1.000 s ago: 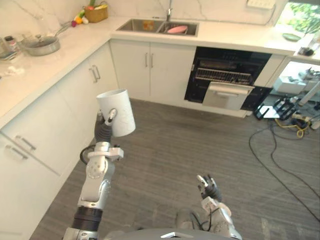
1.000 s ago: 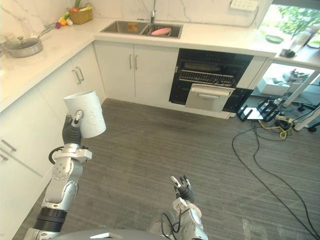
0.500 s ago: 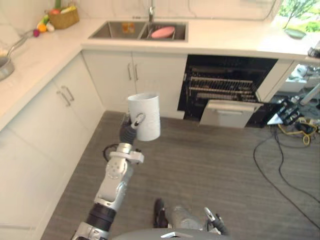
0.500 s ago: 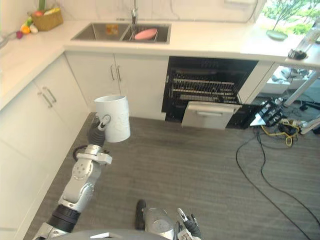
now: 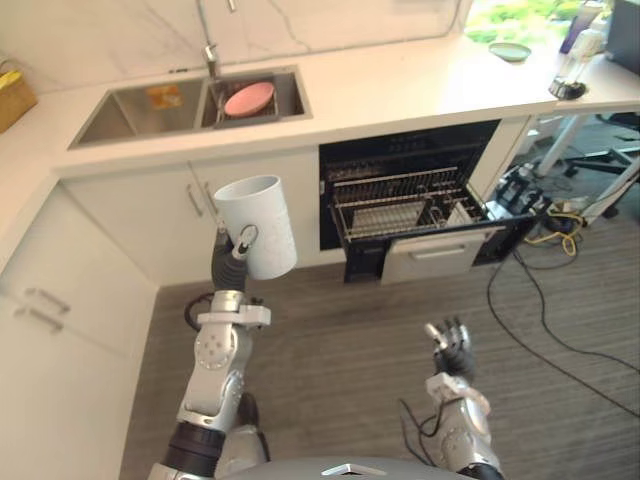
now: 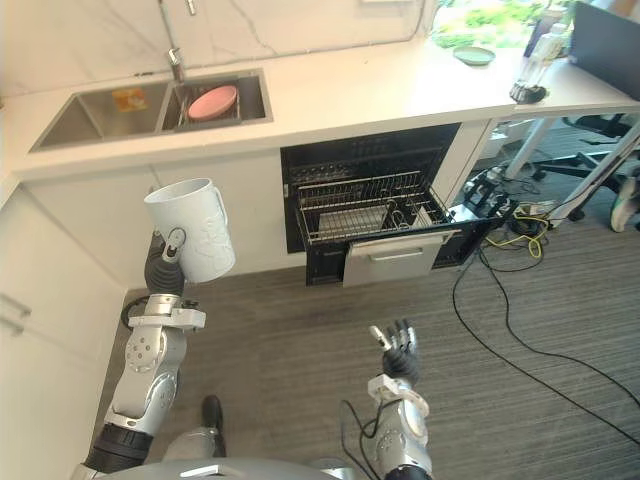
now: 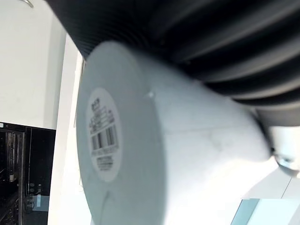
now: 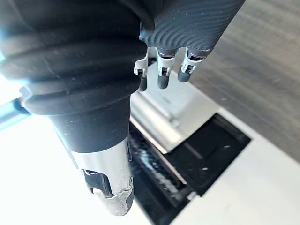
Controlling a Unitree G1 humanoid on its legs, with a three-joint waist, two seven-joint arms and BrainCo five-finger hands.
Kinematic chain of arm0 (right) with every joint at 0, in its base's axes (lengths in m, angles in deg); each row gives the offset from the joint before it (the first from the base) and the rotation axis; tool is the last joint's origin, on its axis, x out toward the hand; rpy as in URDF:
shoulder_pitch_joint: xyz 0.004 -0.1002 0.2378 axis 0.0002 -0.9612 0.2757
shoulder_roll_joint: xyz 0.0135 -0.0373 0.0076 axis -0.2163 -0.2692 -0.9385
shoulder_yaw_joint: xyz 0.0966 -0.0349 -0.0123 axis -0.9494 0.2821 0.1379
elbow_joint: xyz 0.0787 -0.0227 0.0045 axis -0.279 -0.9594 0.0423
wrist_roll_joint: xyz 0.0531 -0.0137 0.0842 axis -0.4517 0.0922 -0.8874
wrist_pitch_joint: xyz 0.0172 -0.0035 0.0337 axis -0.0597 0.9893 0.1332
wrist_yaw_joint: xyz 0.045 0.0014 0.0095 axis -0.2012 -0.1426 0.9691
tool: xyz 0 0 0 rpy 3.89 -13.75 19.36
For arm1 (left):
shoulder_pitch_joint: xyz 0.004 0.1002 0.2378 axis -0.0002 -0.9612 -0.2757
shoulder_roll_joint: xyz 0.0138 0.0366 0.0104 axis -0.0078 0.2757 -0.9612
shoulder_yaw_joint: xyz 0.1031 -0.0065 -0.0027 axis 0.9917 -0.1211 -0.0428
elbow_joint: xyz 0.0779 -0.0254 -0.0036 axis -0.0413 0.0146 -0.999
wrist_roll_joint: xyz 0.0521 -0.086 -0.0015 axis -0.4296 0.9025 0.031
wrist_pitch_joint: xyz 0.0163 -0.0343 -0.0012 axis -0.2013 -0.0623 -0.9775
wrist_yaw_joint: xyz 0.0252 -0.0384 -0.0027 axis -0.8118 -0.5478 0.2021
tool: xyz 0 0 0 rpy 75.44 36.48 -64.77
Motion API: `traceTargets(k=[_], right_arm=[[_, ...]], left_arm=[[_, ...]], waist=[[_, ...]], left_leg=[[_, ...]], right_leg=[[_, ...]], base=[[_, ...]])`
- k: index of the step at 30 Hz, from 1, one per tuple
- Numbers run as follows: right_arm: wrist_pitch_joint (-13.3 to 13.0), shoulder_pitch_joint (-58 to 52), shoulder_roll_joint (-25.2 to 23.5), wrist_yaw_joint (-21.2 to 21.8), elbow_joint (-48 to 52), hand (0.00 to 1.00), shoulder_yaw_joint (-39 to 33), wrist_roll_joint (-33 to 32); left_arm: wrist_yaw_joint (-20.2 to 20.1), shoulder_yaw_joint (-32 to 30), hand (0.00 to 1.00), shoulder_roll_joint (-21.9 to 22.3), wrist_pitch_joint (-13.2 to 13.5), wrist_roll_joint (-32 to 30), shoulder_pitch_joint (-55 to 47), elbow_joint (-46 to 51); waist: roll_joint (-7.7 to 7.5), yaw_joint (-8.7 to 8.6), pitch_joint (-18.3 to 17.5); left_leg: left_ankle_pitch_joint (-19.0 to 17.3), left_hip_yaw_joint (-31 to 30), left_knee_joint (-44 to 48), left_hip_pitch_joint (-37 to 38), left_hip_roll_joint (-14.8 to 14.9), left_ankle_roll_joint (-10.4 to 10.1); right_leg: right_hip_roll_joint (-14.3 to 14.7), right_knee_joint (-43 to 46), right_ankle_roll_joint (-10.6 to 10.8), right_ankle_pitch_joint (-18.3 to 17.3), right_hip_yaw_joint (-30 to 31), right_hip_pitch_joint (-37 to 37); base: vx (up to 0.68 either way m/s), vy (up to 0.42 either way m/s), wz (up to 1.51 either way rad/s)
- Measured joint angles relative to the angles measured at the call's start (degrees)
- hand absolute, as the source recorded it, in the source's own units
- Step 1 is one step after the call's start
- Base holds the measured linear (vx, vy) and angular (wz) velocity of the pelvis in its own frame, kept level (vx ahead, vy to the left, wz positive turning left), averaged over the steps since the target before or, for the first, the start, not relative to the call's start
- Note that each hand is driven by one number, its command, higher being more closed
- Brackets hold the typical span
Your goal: Walk over to the sink, pick up the cup, carry it to the dishwasher, place the cup inside the dishwasher, then close the dishwasher door
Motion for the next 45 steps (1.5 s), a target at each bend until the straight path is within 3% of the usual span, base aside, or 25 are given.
traceTargets(k=[2,4,6,8,9,11,12,14,15,16,18,20,21,23,24,26,28,31,33,36,37,38,39,42,45], right_arm=[[1.3,0.5,-0.2,-0.1,0.5,0.00,-1.4,0.1],[2.8,0.3,-1.8,-0.2,1.5,0.00,-2.9,0.1],[4.7,0.6,-3.3,-0.2,3.5,0.00,-3.4,0.8],[5.6,0.1,-4.1,-0.2,5.6,0.00,-1.7,1.3],[6.3,-1.1,-5.1,-0.1,8.5,0.00,-0.5,1.3],[7.2,-2.3,-7.1,0.2,12.5,0.00,0.0,1.4],[8.1,-3.4,-8.6,0.2,16.0,0.00,0.0,2.7],[8.8,-4.3,-8.8,0.7,18.7,0.00,0.7,4.3],[8.8,-5.5,-8.8,1.4,20.2,0.00,0.7,5.7],[8.5,-6.1,-8.5,2.0,20.8,0.00,1.0,5.9],[7.8,-6.2,-5.4,3.7,20.7,0.00,0.9,5.9],[7.0,-6.1,-5.2,4.8,20.7,0.00,1.1,5.8],[6.2,-6.1,-5.4,5.0,20.7,0.00,2.2,5.7],[5.7,-5.7,-5.6,5.2,21.4,0.00,3.8,5.8],[5.6,-6.3,-5.6,5.3,24.4,0.00,4.5,5.8],[4.6,-6.9,-5.6,6.5,27.8,0.00,4.5,5.8],[3.2,-6.3,-5.6,8.0,27.8,0.00,3.7,5.8],[3.1,-5.8,-4.9,8.7,27.6,0.00,1.9,5.8],[3.8,-5.5,-4.2,8.7,27.6,0.00,2.2,5.8],[4.8,-4.7,-4.0,8.9,27.4,0.00,3.3,5.8],[4.8,-4.7,-3.4,8.9,27.2,0.00,3.3,5.8],[4.9,-4.8,-2.7,9.0,27.2,0.00,3.3,5.9],[5.1,-4.5,-3.0,9.0,25.9,0.00,3.3,5.9],[5.2,-4.3,-4.7,9.0,24.9,0.00,3.4,5.9],[5.2,-3.5,-5.4,8.5,25.1,0.00,3.0,5.5]], left_arm=[[0.6,-0.5,1.00,-0.9,0.1,0.0,0.4,-0.1],[1.1,-1.0,1.00,-1.2,0.1,0.0,1.9,0.0],[1.5,-2.0,1.00,-1.2,0.0,-0.2,3.0,0.2],[2.8,-2.3,1.00,-1.2,-0.1,-1.6,2.8,0.6],[4.2,-2.4,1.00,-1.3,0.0,-2.9,2.8,1.2],[5.1,-3.0,1.00,-2.1,0.7,-3.4,2.6,2.6],[5.1,-4.6,1.00,-2.7,1.7,-3.5,2.2,3.3],[5.0,-6.3,1.00,-3.4,2.6,-3.6,0.8,4.4],[4.8,-7.0,1.00,-3.9,3.5,-3.8,-0.2,5.2],[4.6,-6.9,1.00,-4.0,3.9,-4.2,-0.2,5.1],[3.9,-5.0,1.00,-2.2,4.0,-6.0,-0.7,4.9],[3.9,-3.4,1.00,-2.1,4.0,-8.0,-0.9,4.9],[3.9,-2.6,1.00,-2.1,4.3,-8.6,-1.5,4.9],[4.0,-1.4,1.00,-1.9,4.5,-9.7,-2.2,4.6],[4.1,-0.6,1.00,-1.1,4.5,-10.2,-3.5,4.6],[4.0,0.7,1.00,-0.4,4.6,-10.2,-5.2,4.6],[3.6,0.9,1.00,-0.7,5.4,-10.2,-5.8,4.5],[2.0,0.7,1.00,-0.6,6.7,-10.2,-5.7,4.5],[0.6,0.8,1.00,-0.7,6.9,-10.8,-5.7,4.5],[-0.6,1.3,1.00,-1.0,7.2,-11.7,-5.7,4.6],[-0.7,1.4,1.00,-1.0,7.3,-11.7,-5.7,4.7],[-1.1,2.0,1.00,-1.0,7.4,-11.0,-5.5,4.7],[-1.1,2.1,1.00,-1.3,7.5,-10.7,-5.5,4.5],[-1.1,2.1,1.00,-3.4,6.8,-8.9,-4.6,5.1],[-1.2,0.9,1.00,-3.2,4.8,-7.7,-4.5,5.1]], waist=[[-2.49,0.19,-0.9],[-4.59,-0.94,-0.9],[-5.58,-1.04,0.0],[-3.95,-1.38,0.9],[-2.81,-1.57,0.6],[-2.91,-1.78,0.8],[-2.94,-1.87,0.9],[-3.89,-2.13,1.2],[-6.07,-2.52,1.3],[-6.81,-2.69,1.5],[-3.07,-2.77,1.9],[-1.18,-2.80,2.4],[-0.11,-2.73,1.9],[-0.69,-1.98,2.1],[0.22,-1.58,2.4],[1.11,-0.76,2.2],[0.73,-0.18,1.9],[0.34,0.06,1.2],[-0.04,0.23,1.4],[0.02,0.32,1.4],[0.58,0.29,1.1],[2.69,-0.01,0.2],[1.92,0.07,-0.1],[-3.26,-0.54,-1.2],[-3.95,-0.96,-1.6]], left_leg=[[2.4,1.0,2.1,2.4,-4.4,3.7],[-0.4,2.5,4.3,4.2,-7.7,6.5],[-3.0,4.4,3.5,8.7,-9.6,8.5],[-5.8,5.6,2.2,14.8,-8.8,9.1],[-7.3,6.2,1.1,17.2,-7.3,9.0],[-8.5,7.3,0.4,18.5,-5.9,8.6],[-9.8,9.0,0.3,19.4,-4.8,7.8],[-11.3,10.6,0.4,21.1,-4.9,6.9],[-12.6,10.9,0.6,22.5,-6.6,6.2],[-13.7,10.3,0.9,23.2,-7.3,6.0],[-16.4,9.3,1.5,22.9,-5.4,6.2],[-18.1,8.9,1.6,23.6,-4.6,6.8],[-18.4,9.2,3.3,24.2,-3.6,5.5],[-17.5,9.6,19.6,18.4,-1.8,3.6],[-13.8,9.3,34.4,12.6,1.4,1.8],[-13.6,9.4,48.2,6.1,5.8,0.5],[-14.7,11.1,44.5,4.5,6.8,1.2],[-14.1,9.3,17.7,5.8,3.7,1.7],[-9.6,3.6,3.6,7.7,1.3,0.8],[-3.7,1.8,-1.2,8.2,1.4,0.2],[-2.0,2.3,-1.8,8.6,1.7,0.2],[2.7,2.4,-2.1,8.8,3.3,-0.2],[1.6,3.1,-1.6,9.7,2.3,-1.6],[-1.3,5.5,-2.3,10.3,-3.7,1.1],[-4.9,7.1,0.8,9.5,-5.8,3.3]], right_leg=[[-4.7,10.6,3.0,-3.7,0.6,-2.4],[-9.3,24.9,4.8,-1.3,-2.8,-8.0],[-14.4,39.8,3.0,6.5,-7.2,-13.6],[-16.3,48.6,0.5,5.3,-12.4,-17.3],[-14.6,45.9,1.0,3.7,-15.4,-20.2],[-11.9,37.2,2.2,2.9,-17.7,-22.8],[-9.3,24.7,2.3,3.7,-21.8,-24.0],[-7.9,14.1,1.8,7.7,-25.9,-24.0],[-8.2,8.6,0.3,15.1,-27.5,-23.4],[-8.6,8.4,-6.8,15.3,-28.0,-22.8],[-6.3,7.6,-5.9,13.8,-28.3,-22.4],[-5.4,9.2,-5.2,10.7,-28.3,-22.4],[-4.6,10.1,-5.4,8.5,-28.2,-22.1],[-4.7,9.7,-5.8,7.4,-27.5,-20.0],[-3.7,7.2,-5.7,7.5,-27.0,-16.8],[-2.0,3.6,-5.2,8.0,-26.5,-12.1],[-2.0,0.0,-4.5,8.8,-24.8,-8.8],[-3.4,-3.0,-3.1,10.3,-20.8,-8.3],[-4.9,-3.2,-1.5,10.4,-17.6,-8.8],[-7.4,-3.1,2.0,9.5,-12.8,-7.6],[-7.5,-3.2,3.0,9.2,-12.1,-7.2],[-6.9,-3.1,4.8,8.6,-11.1,-7.0],[-8.0,-3.0,5.8,8.2,-9.9,-6.7],[-14.3,-4.1,7.9,8.8,-9.5,-7.7],[-16.9,-3.3,8.3,11.8,-11.2,-8.4]], base=[[0.55,0.371,-0.60],[0.54,0.366,-0.13],[0.43,0.272,-0.34],[0.32,0.189,-0.42],[0.26,0.133,-0.37],[0.23,0.061,-0.43],[0.22,-0.001,-0.51],[0.29,-0.047,-0.53],[0.30,-0.086,-0.36],[0.30,-0.096,-0.17],[0.24,-0.066,-0.10],[0.19,-0.044,-0.06],[0.21,-0.047,-0.02],[0.28,-0.099,-0.12],[0.27,-0.107,-0.25],[0.31,-0.027,-0.40],[0.38,-0.020,-0.55],[0.28,0.056,-0.54],[0.31,0.167,-0.67],[0.25,0.259,-0.70],[0.21,0.297,-0.59],[0.15,0.279,-0.47],[0.16,0.343,-0.58],[0.12,0.351,-0.32],[0.09,0.233,-0.28]])
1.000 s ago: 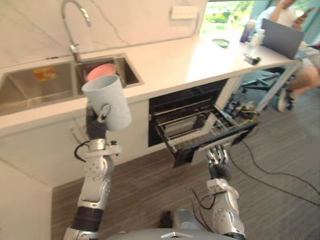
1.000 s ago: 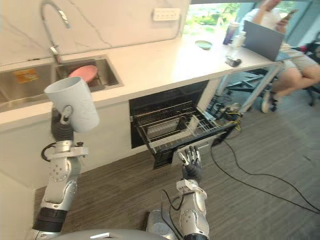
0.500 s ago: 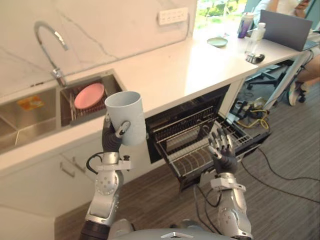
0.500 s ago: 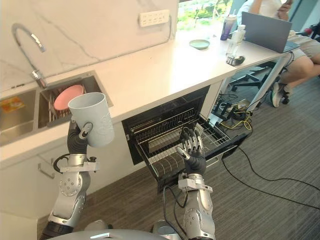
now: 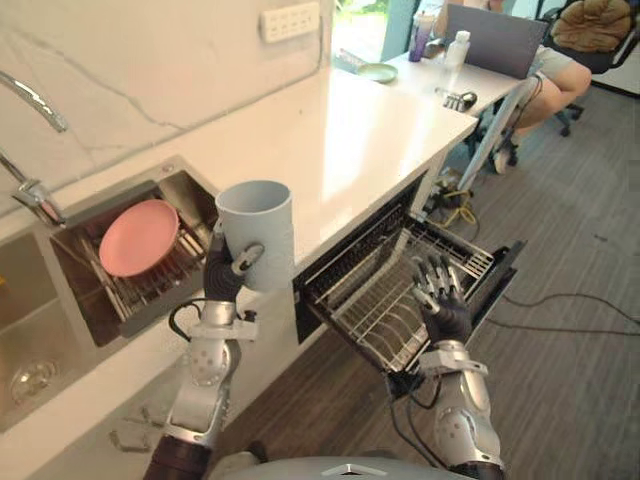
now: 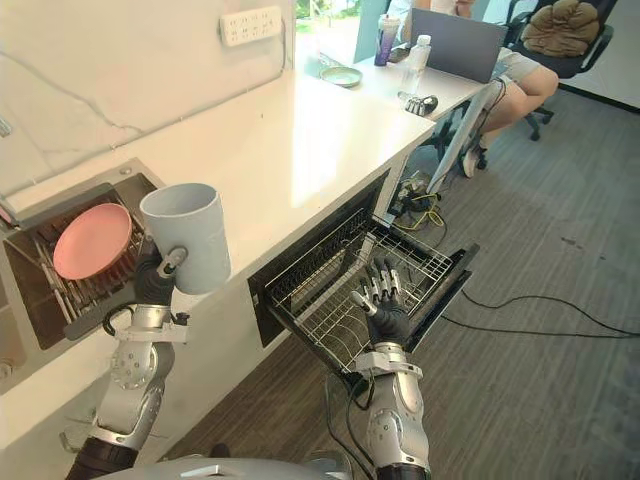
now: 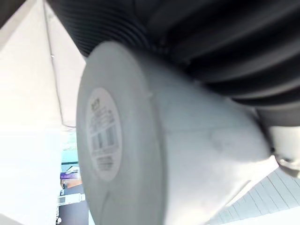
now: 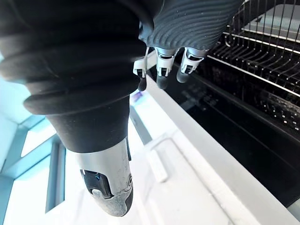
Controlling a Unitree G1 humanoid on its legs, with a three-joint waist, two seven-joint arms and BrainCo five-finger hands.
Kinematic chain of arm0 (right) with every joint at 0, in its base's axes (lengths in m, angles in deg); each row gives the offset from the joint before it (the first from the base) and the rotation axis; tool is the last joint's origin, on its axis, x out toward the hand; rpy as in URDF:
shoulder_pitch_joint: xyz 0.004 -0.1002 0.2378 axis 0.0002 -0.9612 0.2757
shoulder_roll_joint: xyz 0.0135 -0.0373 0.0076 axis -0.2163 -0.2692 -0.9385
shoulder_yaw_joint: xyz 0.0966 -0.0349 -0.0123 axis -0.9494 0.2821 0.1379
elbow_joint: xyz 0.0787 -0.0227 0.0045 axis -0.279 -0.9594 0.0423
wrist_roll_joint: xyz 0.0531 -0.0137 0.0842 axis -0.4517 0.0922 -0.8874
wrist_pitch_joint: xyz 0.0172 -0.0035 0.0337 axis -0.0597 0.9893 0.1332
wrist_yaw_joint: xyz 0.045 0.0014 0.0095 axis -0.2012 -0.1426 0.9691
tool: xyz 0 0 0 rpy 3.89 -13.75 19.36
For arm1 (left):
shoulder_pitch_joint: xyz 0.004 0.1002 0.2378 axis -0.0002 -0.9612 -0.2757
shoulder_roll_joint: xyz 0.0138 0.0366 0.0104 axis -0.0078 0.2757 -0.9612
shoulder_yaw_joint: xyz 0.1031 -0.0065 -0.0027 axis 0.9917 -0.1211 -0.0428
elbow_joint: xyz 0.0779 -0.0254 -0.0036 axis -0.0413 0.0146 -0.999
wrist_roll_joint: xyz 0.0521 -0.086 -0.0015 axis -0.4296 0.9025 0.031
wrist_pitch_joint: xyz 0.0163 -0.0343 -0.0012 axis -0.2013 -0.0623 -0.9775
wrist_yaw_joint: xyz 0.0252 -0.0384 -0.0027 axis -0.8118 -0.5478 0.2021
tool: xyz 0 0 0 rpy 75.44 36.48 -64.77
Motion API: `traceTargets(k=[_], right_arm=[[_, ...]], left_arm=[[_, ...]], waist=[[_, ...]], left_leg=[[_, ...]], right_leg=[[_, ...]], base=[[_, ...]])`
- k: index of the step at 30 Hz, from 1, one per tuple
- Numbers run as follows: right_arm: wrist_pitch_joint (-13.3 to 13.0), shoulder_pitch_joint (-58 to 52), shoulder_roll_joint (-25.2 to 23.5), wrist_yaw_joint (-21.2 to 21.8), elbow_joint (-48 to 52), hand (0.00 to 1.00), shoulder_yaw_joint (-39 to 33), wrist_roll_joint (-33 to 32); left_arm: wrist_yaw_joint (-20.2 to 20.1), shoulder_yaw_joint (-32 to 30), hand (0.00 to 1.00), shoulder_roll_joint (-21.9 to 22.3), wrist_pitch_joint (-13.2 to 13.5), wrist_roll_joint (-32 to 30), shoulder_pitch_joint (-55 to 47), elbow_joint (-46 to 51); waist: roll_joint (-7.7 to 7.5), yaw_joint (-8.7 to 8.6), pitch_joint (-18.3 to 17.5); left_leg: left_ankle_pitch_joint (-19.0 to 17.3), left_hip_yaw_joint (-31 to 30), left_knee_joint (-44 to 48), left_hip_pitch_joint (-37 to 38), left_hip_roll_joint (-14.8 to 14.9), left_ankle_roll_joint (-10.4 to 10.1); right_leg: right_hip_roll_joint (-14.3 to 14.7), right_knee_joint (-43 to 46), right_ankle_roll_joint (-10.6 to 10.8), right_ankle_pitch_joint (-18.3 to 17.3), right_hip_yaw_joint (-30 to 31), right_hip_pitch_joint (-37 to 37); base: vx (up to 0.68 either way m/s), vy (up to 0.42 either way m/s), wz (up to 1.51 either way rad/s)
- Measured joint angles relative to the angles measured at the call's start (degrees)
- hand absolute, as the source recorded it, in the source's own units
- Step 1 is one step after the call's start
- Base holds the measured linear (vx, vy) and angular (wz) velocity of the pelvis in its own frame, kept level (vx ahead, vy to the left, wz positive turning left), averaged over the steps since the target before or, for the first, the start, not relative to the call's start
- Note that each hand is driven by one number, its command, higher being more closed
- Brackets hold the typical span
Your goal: Walk over to the sink, pick up the cup, carry it to the dishwasher, place the cup inside the dishwasher, then close the dishwasher door
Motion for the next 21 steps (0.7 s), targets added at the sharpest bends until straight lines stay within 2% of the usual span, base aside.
traceTargets(k=[1,2,3,5,7,8,10,11,13,14,17,19,21], right_arm=[[0.0,0.1,0.0,-0.2,0.0,0.00,-0.1,-0.4],[0.1,0.6,0.0,-0.8,0.2,0.00,-0.1,-1.0],[0.3,0.7,-0.1,-1.5,1.3,0.00,-0.3,-1.0],[0.3,1.3,-0.1,-1.7,3.2,0.00,-0.5,-1.0],[0.3,2.4,-0.1,-1.0,4.6,0.00,-0.4,-1.5],[0.4,3.1,-0.1,-0.1,5.6,0.00,-0.5,-2.1],[0.9,3.9,-0.1,1.3,7.4,0.00,-0.3,-2.1],[1.1,4.0,0.0,1.6,8.9,0.00,-0.5,-2.2],[1.5,4.0,-0.1,1.9,10.9,0.00,-1.1,-2.7],[1.7,4.2,0.1,2.5,11.2,0.00,-1.1,-3.2],[1.8,4.2,0.3,2.5,11.4,0.00,-1.3,-3.2],[2.5,4.2,0.5,2.5,11.7,0.00,-0.7,-3.2],[4.1,4.2,0.6,2.7,12.5,0.00,0.1,-4.8]], left_arm=[[0.0,0.0,1.00,0.2,-0.3,0.0,0.2,0.0],[0.2,0.0,1.00,0.9,-0.5,0.0,1.1,0.0],[1.1,0.6,1.00,1.5,-0.5,-0.1,2.8,0.0],[3.0,1.7,1.00,1.6,-0.8,-0.8,6.1,0.0],[5.2,1.9,1.00,1.6,-1.2,-2.2,8.7,0.0],[6.7,1.8,1.00,1.4,-1.5,-2.5,10.0,0.0],[9.1,1.1,1.00,0.4,-1.7,-2.7,10.2,-0.1],[10.3,0.9,1.00,0.0,-1.9,-3.0,9.7,-0.2],[11.4,0.2,1.00,-0.4,-2.0,-4.8,10.0,-0.2],[11.7,0.1,1.00,-0.2,-2.2,-5.1,10.1,-0.6],[13.1,0.1,1.00,0.9,-2.9,-5.8,10.3,-1.0],[13.7,0.2,1.00,1.6,-3.0,-5.8,10.3,-1.1],[13.8,0.3,1.00,2.3,-3.0,-6.1,10.3,-1.2]], waist=[[0.34,-0.26,-0.1],[1.03,-0.36,0.0],[1.43,-0.79,0.2],[1.59,-2.19,1.3],[1.36,-2.60,1.6],[0.69,-2.64,1.6],[-0.45,-2.18,2.0],[-0.15,-1.45,2.0],[-1.10,-1.31,2.2],[-1.06,-1.60,2.4],[-0.94,-1.75,2.2],[-0.85,-1.50,2.1],[-0.77,-1.39,2.1]], left_leg=[[-0.9,-0.1,0.8,-0.4,-0.1,0.4],[-2.0,-0.3,1.4,-0.3,-0.3,1.3],[-1.9,-0.2,1.9,-0.1,-0.3,2.2],[-2.0,-0.4,2.2,1.6,-0.3,3.3],[-2.3,-0.1,1.9,3.2,-0.1,3.8],[-2.4,0.0,1.6,3.5,0.0,3.6],[-3.3,0.6,2.3,3.6,0.0,2.8],[-4.6,1.5,3.4,3.0,0.6,2.2],[-5.5,2.3,3.8,2.5,0.5,1.3],[-5.4,1.8,3.6,2.4,0.8,1.0],[-5.4,1.4,4.0,1.9,2.6,-0.3],[-5.6,1.2,5.2,1.6,3.9,-0.6],[-6.4,0.8,6.1,1.6,4.9,-1.2]], right_leg=[[-0.2,1.3,0.0,0.4,-0.6,-0.7],[-0.6,7.0,-0.7,0.9,-0.7,-3.7],[-1.5,15.3,-2.1,1.8,-0.7,-8.1],[-2.8,23.8,-4.9,4.7,-0.8,-11.9],[-2.8,20.9,-4.7,3.0,-2.3,-11.4],[-1.3,15.2,-4.3,3.7,-3.2,-10.8],[1.5,6.9,-3.9,8.0,-3.8,-10.1],[2.6,3.8,-2.7,8.4,-2.6,-8.9],[2.9,-0.4,-1.2,7.0,-2.9,-7.3],[3.3,-2.2,-1.0,7.0,-3.5,-6.9],[5.5,-4.9,-1.7,7.5,-3.9,-6.4],[6.8,-7.3,-2.0,9.2,-4.5,-5.1],[8.2,-10.5,-2.1,10.8,-5.1,-2.7]], base=[[0.08,0.180,-0.26],[0.07,0.174,-0.24],[0.08,0.173,-0.19],[0.09,0.146,0.03],[0.06,0.082,-0.04],[0.02,0.019,-0.04],[0.00,-0.041,-0.29],[-0.01,-0.108,-0.53],[-0.01,-0.096,-0.34],[-0.02,-0.061,-0.10],[0.01,-0.109,-0.10],[0.10,-0.085,-0.03],[0.12,-0.080,0.03]])
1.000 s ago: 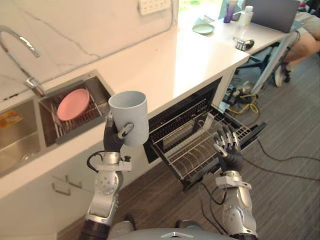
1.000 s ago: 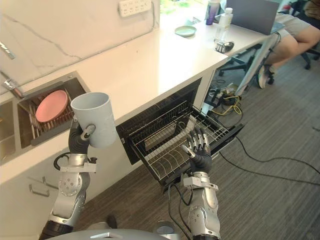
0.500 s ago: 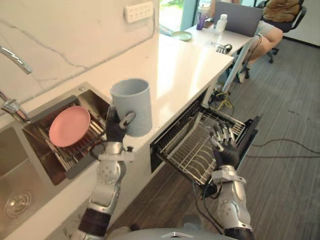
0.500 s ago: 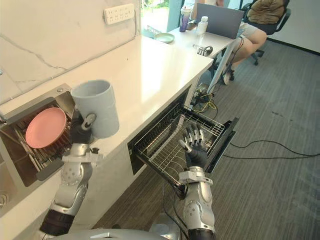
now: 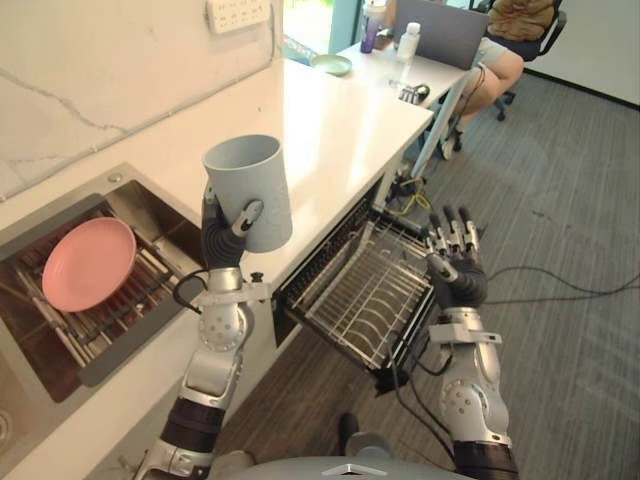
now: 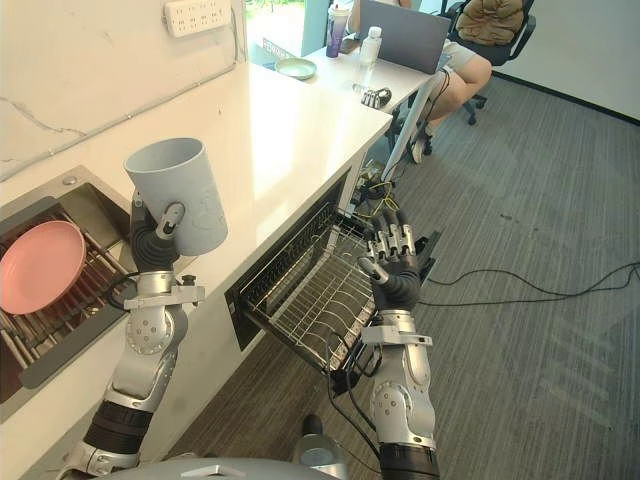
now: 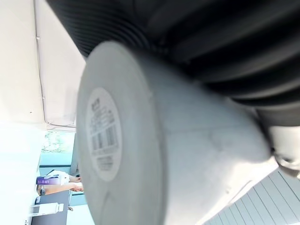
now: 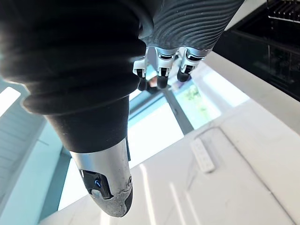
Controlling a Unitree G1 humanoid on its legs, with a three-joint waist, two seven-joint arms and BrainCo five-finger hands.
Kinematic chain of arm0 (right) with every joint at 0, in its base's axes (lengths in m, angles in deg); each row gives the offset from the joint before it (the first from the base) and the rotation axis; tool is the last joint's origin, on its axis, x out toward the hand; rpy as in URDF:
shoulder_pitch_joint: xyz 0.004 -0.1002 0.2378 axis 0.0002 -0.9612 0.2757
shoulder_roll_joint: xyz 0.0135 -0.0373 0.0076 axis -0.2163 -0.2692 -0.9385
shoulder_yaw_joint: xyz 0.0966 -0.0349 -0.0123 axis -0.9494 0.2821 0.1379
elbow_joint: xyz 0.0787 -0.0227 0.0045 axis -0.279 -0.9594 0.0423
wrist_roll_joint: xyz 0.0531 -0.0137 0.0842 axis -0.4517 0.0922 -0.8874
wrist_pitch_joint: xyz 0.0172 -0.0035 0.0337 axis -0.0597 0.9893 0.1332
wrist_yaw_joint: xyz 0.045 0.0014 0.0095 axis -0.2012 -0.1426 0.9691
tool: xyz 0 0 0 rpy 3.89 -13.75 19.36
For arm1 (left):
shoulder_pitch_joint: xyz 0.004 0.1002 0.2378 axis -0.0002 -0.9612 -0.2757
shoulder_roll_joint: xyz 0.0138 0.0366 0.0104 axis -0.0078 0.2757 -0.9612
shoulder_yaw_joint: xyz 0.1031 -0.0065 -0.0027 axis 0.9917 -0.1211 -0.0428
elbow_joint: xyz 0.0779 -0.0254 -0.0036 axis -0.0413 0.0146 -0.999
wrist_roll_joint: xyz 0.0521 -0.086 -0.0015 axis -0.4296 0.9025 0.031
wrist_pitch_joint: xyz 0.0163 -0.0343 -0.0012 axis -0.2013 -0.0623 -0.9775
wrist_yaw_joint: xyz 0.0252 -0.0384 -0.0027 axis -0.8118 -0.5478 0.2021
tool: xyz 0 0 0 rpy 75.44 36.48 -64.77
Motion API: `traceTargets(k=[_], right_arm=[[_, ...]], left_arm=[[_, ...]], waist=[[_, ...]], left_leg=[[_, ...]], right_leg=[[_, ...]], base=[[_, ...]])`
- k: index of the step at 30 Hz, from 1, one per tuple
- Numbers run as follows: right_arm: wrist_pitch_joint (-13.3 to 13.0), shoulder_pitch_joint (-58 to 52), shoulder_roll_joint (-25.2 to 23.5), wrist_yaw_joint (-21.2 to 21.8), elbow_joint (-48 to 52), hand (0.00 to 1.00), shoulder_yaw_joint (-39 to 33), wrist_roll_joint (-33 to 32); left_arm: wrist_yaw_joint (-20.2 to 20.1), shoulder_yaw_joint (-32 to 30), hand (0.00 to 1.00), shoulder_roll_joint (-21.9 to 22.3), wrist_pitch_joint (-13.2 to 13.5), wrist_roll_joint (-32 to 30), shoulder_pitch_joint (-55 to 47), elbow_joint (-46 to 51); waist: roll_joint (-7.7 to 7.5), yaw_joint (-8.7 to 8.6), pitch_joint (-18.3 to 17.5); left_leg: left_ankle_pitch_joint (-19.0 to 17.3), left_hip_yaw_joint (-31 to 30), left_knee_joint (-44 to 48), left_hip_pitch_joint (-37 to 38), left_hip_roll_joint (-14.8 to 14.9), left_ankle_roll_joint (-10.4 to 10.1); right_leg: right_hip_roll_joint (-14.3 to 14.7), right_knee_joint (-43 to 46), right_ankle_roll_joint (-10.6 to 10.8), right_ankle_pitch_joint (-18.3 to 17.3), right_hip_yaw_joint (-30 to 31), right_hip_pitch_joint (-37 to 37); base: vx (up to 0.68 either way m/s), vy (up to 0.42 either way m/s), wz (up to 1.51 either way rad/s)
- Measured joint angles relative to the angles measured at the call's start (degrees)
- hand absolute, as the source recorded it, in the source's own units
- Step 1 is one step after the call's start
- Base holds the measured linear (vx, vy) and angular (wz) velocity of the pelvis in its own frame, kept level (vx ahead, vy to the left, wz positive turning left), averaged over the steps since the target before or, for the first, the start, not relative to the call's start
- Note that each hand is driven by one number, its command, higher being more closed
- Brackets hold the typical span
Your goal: Walk over to the sink, pick up the cup, carry it to the dishwasher, place the cup inside the dishwasher, then close the dishwasher door
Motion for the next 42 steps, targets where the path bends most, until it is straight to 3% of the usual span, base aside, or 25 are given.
traceTargets(k=[5,8,13,18,19,24,27,34,39,42], right_arm=[[3.5,0.1,0.7,4.7,1.1,0.00,0.8,-6.3],[6.5,0.2,1.8,6.6,1.1,0.00,3.5,-10.4],[9.3,1.0,1.8,7.8,1.1,0.00,6.4,-15.7],[11.1,4.0,2.5,8.6,1.1,0.00,9.2,-21.7],[11.8,5.1,3.5,8.6,1.1,0.00,10.4,-22.7],[12.6,7.3,4.1,8.4,1.3,0.00,13.1,-22.7],[12.6,8.6,4.2,7.0,1.3,0.00,15.6,-22.7],[10.1,13.0,3.9,1.9,1.3,0.00,21.9,-21.5],[6.7,13.9,3.7,-4.7,1.2,0.00,22.7,-15.3],[6.5,15.3,3.7,-6.9,0.7,0.00,24.1,-13.0]], left_arm=[[3.0,1.6,1.00,0.3,0.3,-7.3,0.0,-1.2],[9.7,2.2,1.00,0.3,0.4,-15.8,0.1,-2.8],[20.9,3.5,1.00,0.2,-0.8,-31.3,1.3,-3.8],[30.1,3.7,1.00,-0.3,-5.1,-42.7,3.9,-5.0],[33.2,3.6,1.00,-0.9,-7.0,-45.0,5.6,-7.3],[39.1,3.4,1.00,-1.6,-11.4,-50.7,7.7,-8.8],[41.4,3.8,1.00,-1.6,-12.9,-52.7,8.1,-10.2],[40.6,8.4,1.00,-2.1,-17.8,-53.7,9.5,-12.8],[39.5,11.5,1.00,-2.6,-19.6,-54.7,9.7,-15.3],[38.4,13.7,1.00,-2.6,-20.4,-54.8,10.1,-15.5]], waist=[[0.09,0.18,-0.1],[0.27,0.07,-0.3],[0.60,0.15,-1.4],[1.05,0.15,-1.7],[1.37,0.19,-1.9],[1.46,0.27,-2.1],[1.47,0.68,-2.3],[1.30,1.59,-2.5],[0.81,1.70,-3.3],[0.68,1.87,-3.4]], left_leg=[[-0.1,-0.7,-1.0,0.3,0.1,0.0],[0.0,-0.1,-1.6,0.7,-0.4,0.0],[0.3,1.1,-2.9,1.6,-0.9,0.4],[0.6,2.1,-3.5,2.2,-1.2,0.5],[0.8,2.1,-3.8,2.3,-1.3,0.5],[2.4,1.4,-5.6,2.2,-1.6,0.3],[2.9,1.1,-6.4,2.4,-1.6,0.2],[4.7,0.2,-9.3,3.1,-2.4,0.4],[7.0,-0.7,-13.1,4.3,-3.2,0.6],[7.5,-0.7,-13.8,4.7,-3.3,0.7]], right_leg=[[0.3,-1.7,-0.1,0.4,-0.2,1.1],[0.1,-1.9,-0.1,0.6,0.3,1.1],[-0.2,-2.4,-0.1,1.3,1.6,0.9],[-0.3,-2.4,-0.1,1.4,2.1,0.8],[-0.3,-2.4,-0.1,1.5,2.1,0.7],[-0.3,-2.5,-0.2,1.6,1.6,0.1],[-0.2,-2.7,-0.2,1.6,1.4,0.2],[-0.6,-2.8,-0.2,1.6,0.5,0.3],[-1.1,-2.7,-0.2,1.6,-0.3,0.4],[-1.1,-2.7,-0.2,1.6,-0.4,0.4]], base=[[0.06,-0.024,0.06],[-0.01,0.016,-0.07],[-0.04,0.015,-0.12],[-0.08,-0.005,-0.09],[-0.06,-0.015,0.01],[-0.04,-0.023,0.07],[-0.01,-0.026,0.07],[-0.03,-0.009,0.08],[-0.03,-0.002,0.11],[-0.04,-0.007,0.01]])
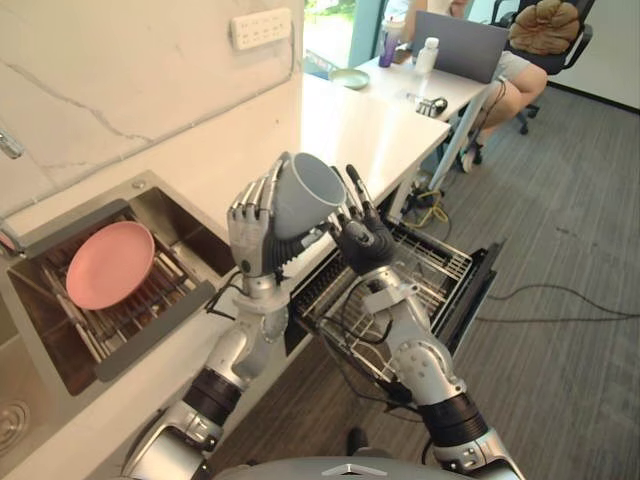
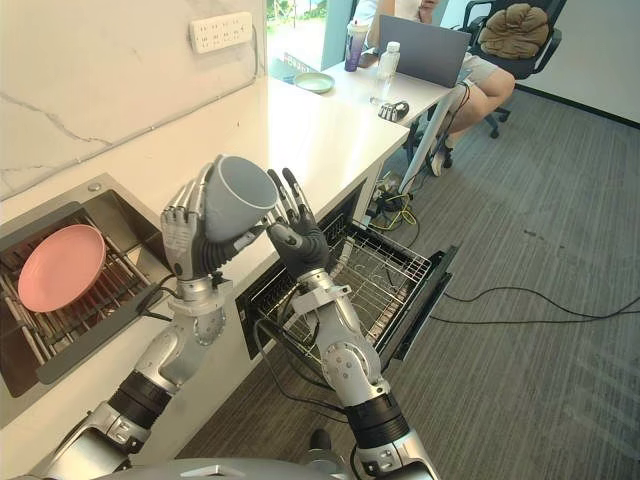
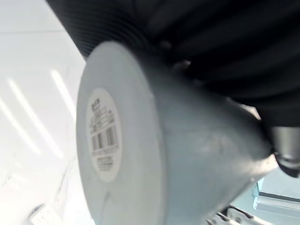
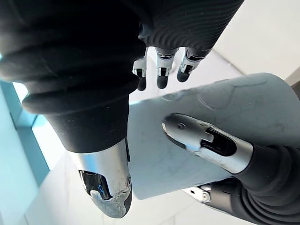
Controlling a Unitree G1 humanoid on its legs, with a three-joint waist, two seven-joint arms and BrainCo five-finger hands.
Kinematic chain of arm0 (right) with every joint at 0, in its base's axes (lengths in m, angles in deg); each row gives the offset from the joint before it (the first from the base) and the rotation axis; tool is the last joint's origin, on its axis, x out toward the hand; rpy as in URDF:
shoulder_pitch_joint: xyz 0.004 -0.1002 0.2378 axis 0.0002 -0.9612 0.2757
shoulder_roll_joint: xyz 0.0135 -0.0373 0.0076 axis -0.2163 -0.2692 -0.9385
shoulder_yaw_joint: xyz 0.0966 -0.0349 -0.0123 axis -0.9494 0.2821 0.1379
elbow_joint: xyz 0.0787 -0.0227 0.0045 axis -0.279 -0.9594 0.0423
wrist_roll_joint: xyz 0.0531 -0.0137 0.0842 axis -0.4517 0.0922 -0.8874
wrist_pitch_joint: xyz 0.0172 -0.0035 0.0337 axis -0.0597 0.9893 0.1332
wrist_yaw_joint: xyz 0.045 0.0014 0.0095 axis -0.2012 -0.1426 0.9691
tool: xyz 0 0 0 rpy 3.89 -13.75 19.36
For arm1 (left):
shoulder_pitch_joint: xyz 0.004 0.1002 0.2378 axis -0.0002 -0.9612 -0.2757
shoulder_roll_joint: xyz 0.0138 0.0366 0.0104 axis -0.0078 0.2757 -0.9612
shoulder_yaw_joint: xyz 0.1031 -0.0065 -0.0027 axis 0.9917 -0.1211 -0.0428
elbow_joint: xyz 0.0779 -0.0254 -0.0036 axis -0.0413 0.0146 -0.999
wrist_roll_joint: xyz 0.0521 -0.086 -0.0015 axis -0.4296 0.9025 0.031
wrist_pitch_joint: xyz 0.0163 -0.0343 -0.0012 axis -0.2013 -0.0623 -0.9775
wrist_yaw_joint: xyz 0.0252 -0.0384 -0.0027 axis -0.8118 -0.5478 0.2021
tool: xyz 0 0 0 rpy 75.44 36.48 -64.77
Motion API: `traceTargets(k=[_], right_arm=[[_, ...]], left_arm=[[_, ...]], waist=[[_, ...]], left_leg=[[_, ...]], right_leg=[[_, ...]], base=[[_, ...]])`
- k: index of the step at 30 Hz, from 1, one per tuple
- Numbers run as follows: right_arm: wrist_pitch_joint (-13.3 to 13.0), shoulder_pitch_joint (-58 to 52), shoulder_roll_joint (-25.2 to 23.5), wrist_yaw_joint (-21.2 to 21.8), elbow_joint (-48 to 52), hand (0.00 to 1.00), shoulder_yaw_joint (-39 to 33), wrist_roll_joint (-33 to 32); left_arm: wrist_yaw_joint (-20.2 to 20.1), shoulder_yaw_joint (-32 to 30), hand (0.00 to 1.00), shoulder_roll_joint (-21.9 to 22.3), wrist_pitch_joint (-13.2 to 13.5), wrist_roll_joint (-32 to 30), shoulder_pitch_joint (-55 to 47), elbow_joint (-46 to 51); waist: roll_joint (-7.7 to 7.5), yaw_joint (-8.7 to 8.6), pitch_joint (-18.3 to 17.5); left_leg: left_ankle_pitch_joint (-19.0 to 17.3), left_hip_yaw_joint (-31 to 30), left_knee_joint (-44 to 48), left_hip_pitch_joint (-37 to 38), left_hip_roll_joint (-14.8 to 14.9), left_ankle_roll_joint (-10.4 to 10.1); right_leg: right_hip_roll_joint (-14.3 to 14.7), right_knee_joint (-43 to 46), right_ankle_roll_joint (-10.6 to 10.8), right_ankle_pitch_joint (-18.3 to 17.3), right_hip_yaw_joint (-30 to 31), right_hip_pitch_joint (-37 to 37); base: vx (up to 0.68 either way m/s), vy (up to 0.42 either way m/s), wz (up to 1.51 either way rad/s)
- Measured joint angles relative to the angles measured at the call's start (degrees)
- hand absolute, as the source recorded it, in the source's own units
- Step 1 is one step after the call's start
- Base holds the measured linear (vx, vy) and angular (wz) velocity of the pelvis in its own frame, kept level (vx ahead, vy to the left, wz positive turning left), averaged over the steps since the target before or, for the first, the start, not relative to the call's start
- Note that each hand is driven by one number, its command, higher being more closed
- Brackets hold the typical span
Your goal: Walk over to the sink, pick up the cup, carry it to the dishwasher, place the cup inside the dishwasher, then close the dishwasher door
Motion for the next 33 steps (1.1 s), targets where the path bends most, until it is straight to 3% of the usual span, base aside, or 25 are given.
traceTargets(k=[6,14,15,25,33], right_arm=[[-0.1,2.5,0.0,-4.5,-0.6,0.00,1.8,2.4],[0.2,3.9,0.4,-8.8,-4.0,0.00,4.8,2.4],[0.2,4.7,0.5,-9.4,-4.6,1.00,5.3,2.4],[-1.5,6.7,0.5,-13.6,-5.0,1.00,7.7,2.1],[-8.1,8.9,0.5,-14.9,-7.1,1.00,11.1,2.4]], left_arm=[[-1.2,3.1,1.00,0.1,-1.4,0.0,1.8,-0.1],[-2.7,5.3,1.00,-2.7,-4.7,0.0,2.0,-1.8],[-2.7,5.3,1.00,-3.2,-5.2,0.1,2.2,-1.9],[-2.1,5.3,1.00,-5.3,-6.3,0.2,3.5,-2.0],[0.8,5.3,1.00,-6.4,-6.1,0.5,4.4,-2.4]], waist=[[-0.03,0.41,-0.9],[-0.42,0.91,-1.4],[-0.42,0.87,-1.4],[-0.44,1.17,-1.4],[-0.40,2.35,-1.3]], left_leg=[[2.5,-0.5,-4.0,1.3,-0.1,-0.2],[2.7,-1.4,-3.8,1.2,0.0,-0.2],[2.7,-1.4,-3.7,1.1,0.1,-0.2],[2.6,-1.7,-2.5,0.2,0.2,-0.2],[2.6,-1.8,-1.5,-0.8,1.1,-0.6]], right_leg=[[0.2,0.0,0.0,0.0,-1.0,-0.1],[0.1,-0.6,0.0,0.1,-1.3,0.6],[0.1,-0.6,-0.1,0.2,-1.3,0.5],[0.2,-0.6,-0.5,0.5,-1.5,0.3],[0.9,-0.6,-1.1,0.9,-1.4,-0.2]], base=[[-0.04,-0.025,0.06],[-0.03,-0.015,0.05],[-0.03,-0.014,0.02],[-0.05,-0.014,0.01],[-0.06,-0.027,-0.01]])
